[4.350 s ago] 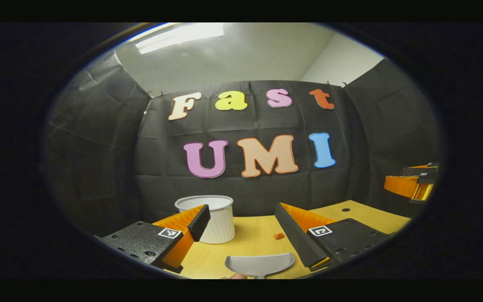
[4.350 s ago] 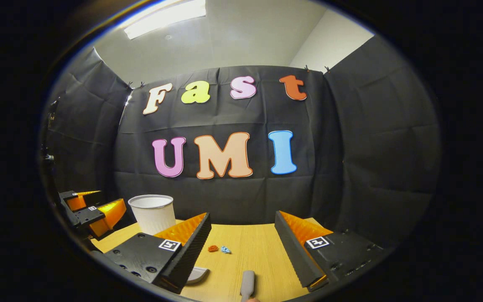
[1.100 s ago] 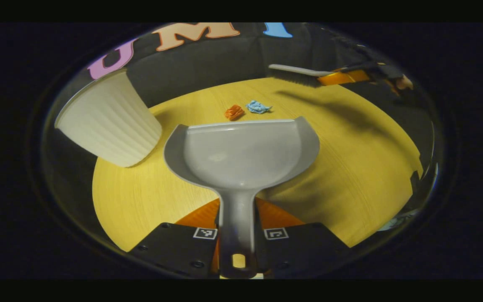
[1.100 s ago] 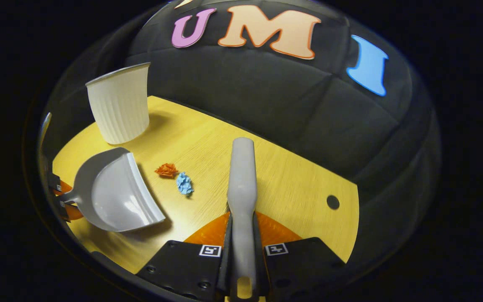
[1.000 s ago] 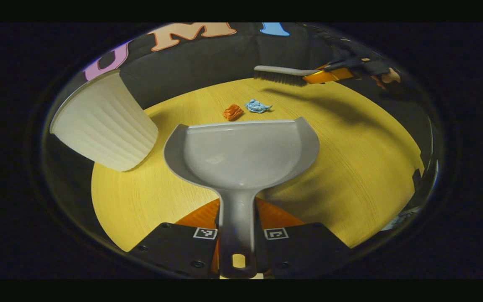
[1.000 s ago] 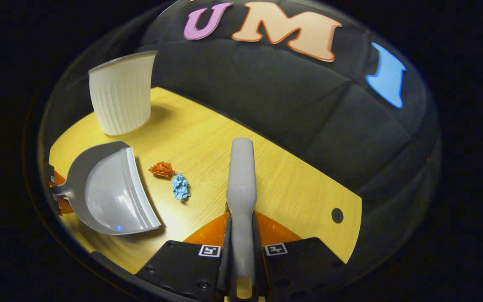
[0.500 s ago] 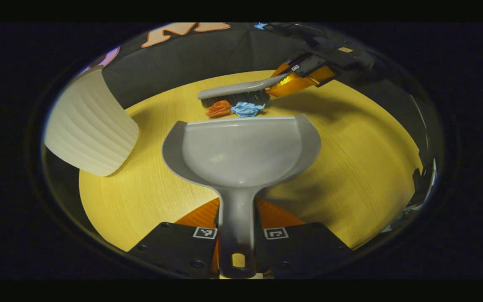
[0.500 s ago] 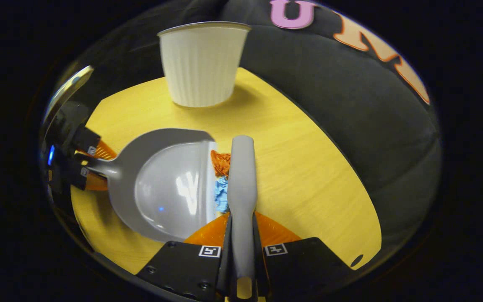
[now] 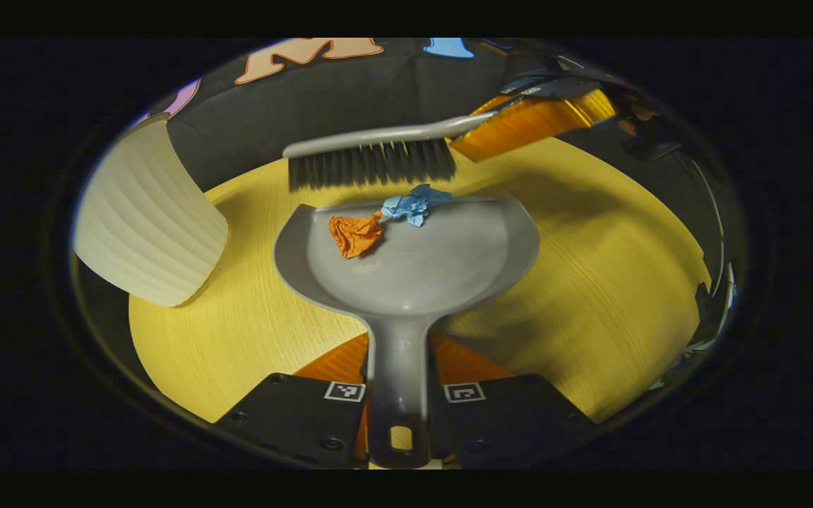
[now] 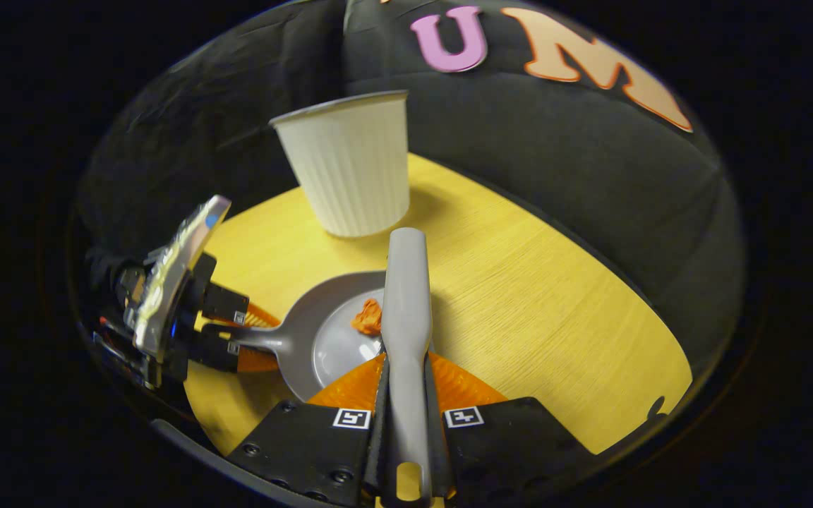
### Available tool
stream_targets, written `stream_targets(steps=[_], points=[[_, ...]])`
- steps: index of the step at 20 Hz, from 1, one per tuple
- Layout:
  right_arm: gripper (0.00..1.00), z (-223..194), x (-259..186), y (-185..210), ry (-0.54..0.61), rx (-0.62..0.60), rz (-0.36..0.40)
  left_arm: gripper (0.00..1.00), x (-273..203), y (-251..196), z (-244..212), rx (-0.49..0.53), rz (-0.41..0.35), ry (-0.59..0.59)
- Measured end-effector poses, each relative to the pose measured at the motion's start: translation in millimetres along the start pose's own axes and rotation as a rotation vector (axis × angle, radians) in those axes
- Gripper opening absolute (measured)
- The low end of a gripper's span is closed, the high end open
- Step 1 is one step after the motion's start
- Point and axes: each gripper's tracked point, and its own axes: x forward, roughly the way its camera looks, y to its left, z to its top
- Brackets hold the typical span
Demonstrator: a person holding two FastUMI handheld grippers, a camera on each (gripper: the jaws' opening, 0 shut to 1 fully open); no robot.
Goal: Pick up the small broom and dustpan from the desktop, sweep the trash into the dustpan with the broom, and then empty the trash into the garbage bin.
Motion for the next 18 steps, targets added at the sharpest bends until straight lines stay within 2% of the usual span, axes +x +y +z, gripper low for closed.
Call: stream_targets(steps=[1,3,5,6,7,10,13,15,18], points=[[0.23,4,1,-10,-0.03,0.014,-0.037,0.29,0,-1,1,0.001,0.002,-0.001],[0.22,-3,2,-40,-0.006,-0.04,-0.145,0.29,-1,1,1,-0.003,0.007,-0.003],[0.23,-8,-5,-56,-0.003,-0.069,-0.201,0.26,-1,1,2,-0.023,0.021,-0.015],[0.23,-8,-11,-58,-0.022,-0.031,-0.214,0.29,-2,1,7,-0.023,0.026,-0.041],[0.22,-6,-18,-64,-0.053,0.02,-0.227,0.26,-6,2,15,-0.012,0.04,-0.08],[0.23,-14,-58,-80,-0.14,0.169,-0.271,0.28,-15,2,35,0.061,0.095,-0.243],[0.23,-29,-88,-73,-0.203,0.294,-0.293,0.27,-16,5,41,0.05,0.114,-0.358],[0.23,-45,-102,-66,-0.218,0.34,-0.306,0.25,-15,12,48,0.067,0.168,-0.436],[0.23,-72,-130,-50,-0.237,0.393,-0.302,0.25,-16,34,64,0.109,0.28,-0.476]])
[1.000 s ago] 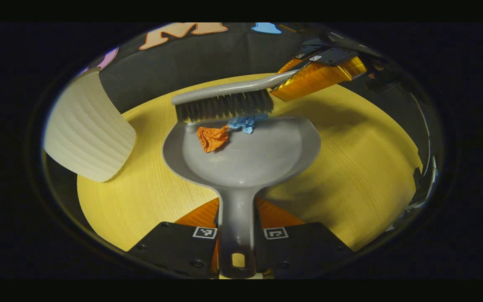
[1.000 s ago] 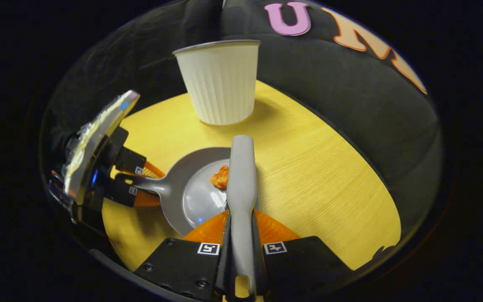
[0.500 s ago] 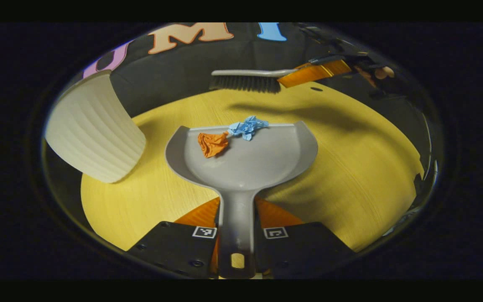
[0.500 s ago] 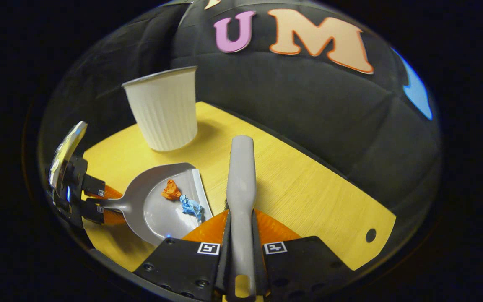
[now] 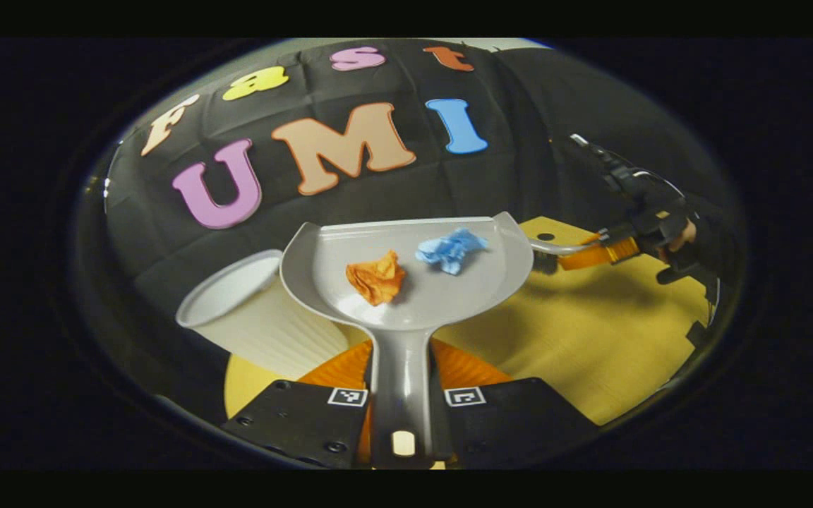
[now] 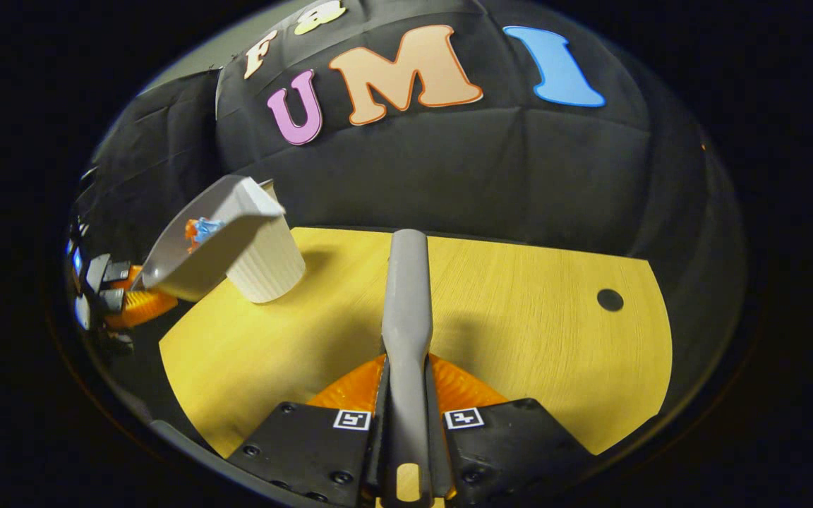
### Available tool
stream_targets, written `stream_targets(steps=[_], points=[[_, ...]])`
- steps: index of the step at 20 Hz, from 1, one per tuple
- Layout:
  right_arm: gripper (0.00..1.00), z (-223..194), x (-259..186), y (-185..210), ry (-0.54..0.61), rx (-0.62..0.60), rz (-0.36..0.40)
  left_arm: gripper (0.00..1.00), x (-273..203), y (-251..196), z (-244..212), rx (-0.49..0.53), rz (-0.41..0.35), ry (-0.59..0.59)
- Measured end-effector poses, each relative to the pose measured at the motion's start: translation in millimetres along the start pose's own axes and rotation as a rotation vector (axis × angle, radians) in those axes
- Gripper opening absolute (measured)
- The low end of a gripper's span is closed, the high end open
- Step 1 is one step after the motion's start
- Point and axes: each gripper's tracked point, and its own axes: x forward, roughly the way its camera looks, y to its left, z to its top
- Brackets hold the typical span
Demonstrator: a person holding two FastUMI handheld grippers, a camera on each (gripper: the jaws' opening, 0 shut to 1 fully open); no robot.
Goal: Pick up the small broom and dustpan from the desktop, sweep the trash into the dustpan with the broom, and then empty the trash into the garbage bin.
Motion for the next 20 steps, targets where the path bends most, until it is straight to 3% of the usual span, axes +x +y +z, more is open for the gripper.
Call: stream_targets(steps=[3,7,10,13,20], points=[[0.23,-20,-32,8,-0.014,0.051,0.02,0.24,6,43,6,0.06,0.133,0.009],[0.23,-45,-61,28,-0.029,0.1,0.054,0.24,-20,112,8,0.186,0.322,0.068],[0.23,-60,-68,43,-0.031,0.122,0.069,0.24,-29,172,6,0.309,0.414,0.147],[0.23,-77,-73,56,-0.015,0.131,0.076,0.25,-20,213,-5,0.466,0.431,0.244],[0.23,-96,-75,66,0.013,0.12,0.076,0.25,-2,242,-3,0.907,0.411,0.393]])
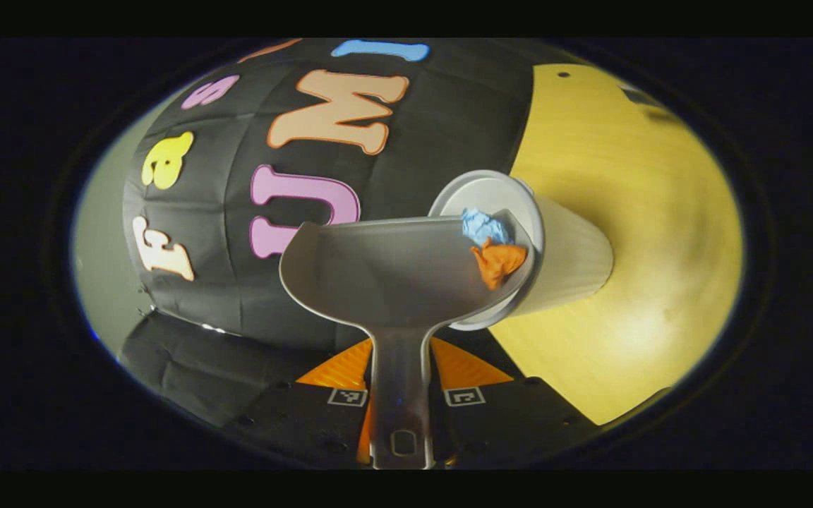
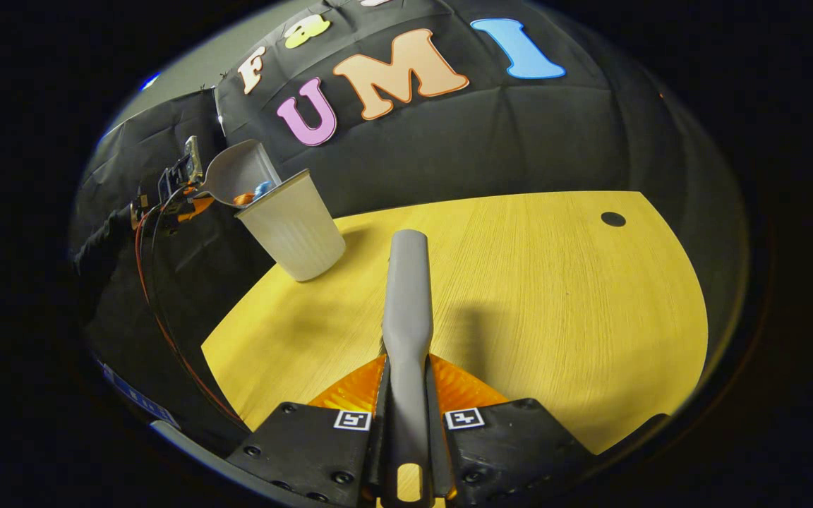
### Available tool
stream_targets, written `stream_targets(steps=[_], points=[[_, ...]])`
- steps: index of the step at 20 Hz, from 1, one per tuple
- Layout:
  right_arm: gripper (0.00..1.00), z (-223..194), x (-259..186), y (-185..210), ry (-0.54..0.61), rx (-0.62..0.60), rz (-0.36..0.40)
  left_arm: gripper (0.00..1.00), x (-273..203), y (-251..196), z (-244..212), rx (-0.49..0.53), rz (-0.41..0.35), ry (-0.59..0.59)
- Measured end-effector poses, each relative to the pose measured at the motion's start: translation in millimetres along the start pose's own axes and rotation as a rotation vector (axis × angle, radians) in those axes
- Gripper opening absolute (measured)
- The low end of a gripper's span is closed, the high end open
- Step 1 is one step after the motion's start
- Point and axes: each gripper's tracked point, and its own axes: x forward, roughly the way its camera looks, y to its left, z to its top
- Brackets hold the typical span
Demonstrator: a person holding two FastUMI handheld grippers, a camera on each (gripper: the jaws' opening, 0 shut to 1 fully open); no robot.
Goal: Pick up the small broom and dustpan from the desktop, sweep the trash into the dustpan with the broom, and then empty the trash into the garbage bin.
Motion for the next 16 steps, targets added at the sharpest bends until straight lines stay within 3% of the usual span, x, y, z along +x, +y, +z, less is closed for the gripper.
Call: stream_targets(steps=[4,6,8,12,16], points=[[0.23,3,3,2,0.0,-0.004,0.0,0.27,8,24,6,0.235,0.063,0.01],[0.23,3,3,3,-0.005,-0.009,-0.002,0.24,6,29,7,0.246,0.077,-0.002],[0.23,6,-2,3,-0.014,-0.009,-0.006,0.25,2,21,6,0.113,0.049,-0.021],[0.23,11,-14,7,-0.039,0.008,-0.004,0.25,-31,-15,26,-0.325,-0.072,-0.094],[0.23,5,-20,13,-0.027,0.004,0.002,0.24,-74,-69,73,-0.574,-0.186,-0.186]])
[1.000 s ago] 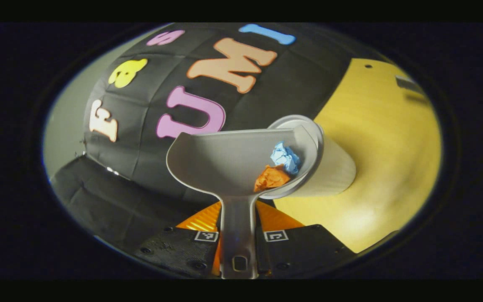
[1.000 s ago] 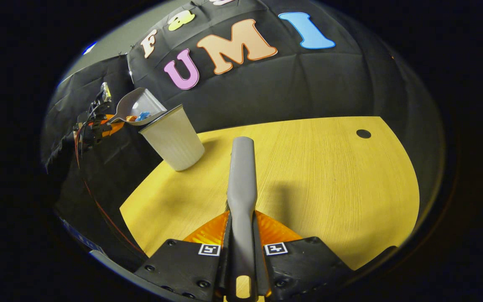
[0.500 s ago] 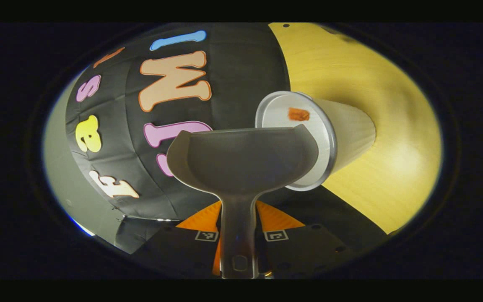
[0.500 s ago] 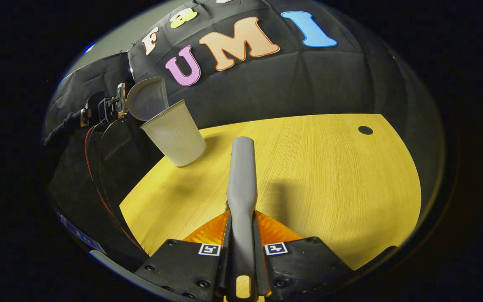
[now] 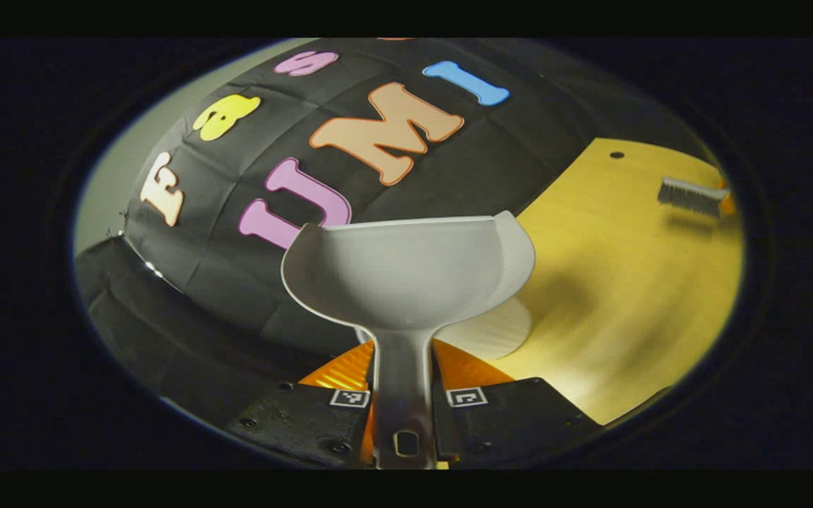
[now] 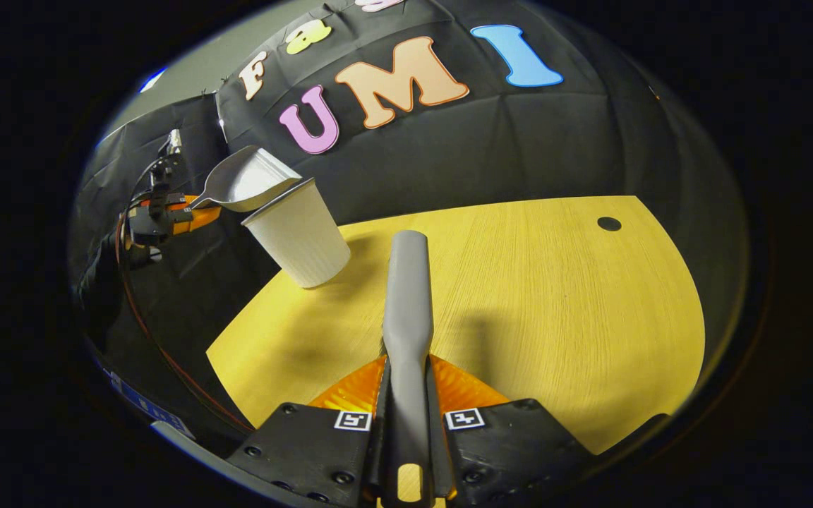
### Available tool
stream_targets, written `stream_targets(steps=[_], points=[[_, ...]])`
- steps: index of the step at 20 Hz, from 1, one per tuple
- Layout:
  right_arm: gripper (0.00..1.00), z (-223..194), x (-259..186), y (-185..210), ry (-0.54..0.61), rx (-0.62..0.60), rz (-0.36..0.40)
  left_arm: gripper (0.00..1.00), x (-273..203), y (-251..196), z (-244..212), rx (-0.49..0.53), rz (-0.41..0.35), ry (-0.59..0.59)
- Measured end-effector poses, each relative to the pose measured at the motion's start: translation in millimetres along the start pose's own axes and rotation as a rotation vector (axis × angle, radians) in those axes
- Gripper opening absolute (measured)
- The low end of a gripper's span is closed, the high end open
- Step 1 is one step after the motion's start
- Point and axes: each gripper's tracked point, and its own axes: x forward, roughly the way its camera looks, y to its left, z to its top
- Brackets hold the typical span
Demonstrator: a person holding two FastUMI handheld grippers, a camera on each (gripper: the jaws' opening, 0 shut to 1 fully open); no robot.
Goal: Pick up the small broom and dustpan from the desktop, sweep the trash into the dustpan with the broom, and then empty the trash into the garbage bin.
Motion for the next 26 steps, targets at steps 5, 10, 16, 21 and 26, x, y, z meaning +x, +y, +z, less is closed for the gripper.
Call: stream_targets(steps=[5,10,16,21,26], points=[[0.23,-9,-6,8,0.007,0.002,0.001,0.24,-30,-107,4,-0.235,-0.177,-0.037],[0.23,-21,-6,11,0.013,0.008,-0.044,0.26,-53,-199,-12,-0.381,-0.34,0.01],[0.23,-44,8,5,0.054,0.031,-0.145,0.26,-53,-277,-78,-0.486,-0.437,0.192],[0.19,-76,12,-17,0.116,0.002,-0.285,0.26,-35,-291,-108,-0.519,-0.401,0.283],[0.19,-78,25,-22,0.188,-0.084,-0.37,0.25,-40,-288,-100,-0.519,-0.411,0.316]])
